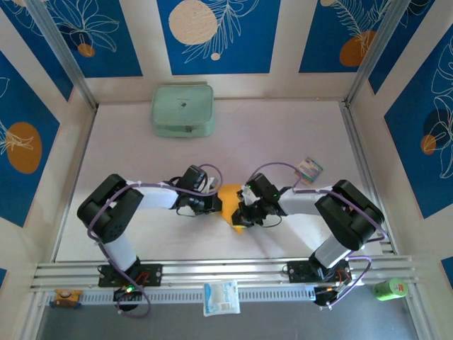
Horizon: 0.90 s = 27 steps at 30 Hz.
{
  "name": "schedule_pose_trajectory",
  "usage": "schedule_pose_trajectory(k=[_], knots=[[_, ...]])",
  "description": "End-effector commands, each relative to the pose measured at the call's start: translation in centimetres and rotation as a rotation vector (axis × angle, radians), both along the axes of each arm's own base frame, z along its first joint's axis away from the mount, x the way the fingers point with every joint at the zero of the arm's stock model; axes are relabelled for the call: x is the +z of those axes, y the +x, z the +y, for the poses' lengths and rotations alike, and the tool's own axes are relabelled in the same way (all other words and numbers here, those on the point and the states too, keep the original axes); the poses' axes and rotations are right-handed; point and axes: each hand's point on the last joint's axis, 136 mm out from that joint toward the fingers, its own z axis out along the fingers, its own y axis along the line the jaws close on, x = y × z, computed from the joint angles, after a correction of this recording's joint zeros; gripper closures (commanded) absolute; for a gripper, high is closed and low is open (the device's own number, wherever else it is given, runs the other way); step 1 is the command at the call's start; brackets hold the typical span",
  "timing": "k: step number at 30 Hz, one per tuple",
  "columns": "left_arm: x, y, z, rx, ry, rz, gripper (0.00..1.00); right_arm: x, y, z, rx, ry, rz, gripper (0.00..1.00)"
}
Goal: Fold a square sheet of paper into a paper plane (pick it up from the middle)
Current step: Third fold the triangle at the center of the table.
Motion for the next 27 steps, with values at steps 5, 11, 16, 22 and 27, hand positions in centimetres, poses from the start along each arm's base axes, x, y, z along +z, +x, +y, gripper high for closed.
schedule_pose_trajectory(k=[5, 11, 16, 22, 27], knots=[[-2.7, -1.2, 1.9, 0.017, 0.104, 0.055, 1.0, 0.3, 1.9, 1.8, 0.006, -0.014, -0.017, 0.94], [-2.5, -1.0, 1.7, 0.014, 0.101, 0.054, 1.0, -1.7, 0.6, 0.7, 0.01, -0.076, 0.02, 0.94], [-2.9, -1.1, 2.0, 0.012, 0.117, 0.062, 1.0, -2.0, -1.2, -1.0, 0.003, -0.093, 0.03, 0.93], [-3.0, -1.2, 2.1, 0.015, 0.118, 0.064, 1.0, -0.7, -1.7, -1.6, -0.001, -0.078, 0.005, 0.93], [-2.9, -1.1, 2.1, 0.017, 0.113, 0.066, 1.0, 1.3, 0.4, 0.8, 0.003, -0.016, -0.051, 0.93]])
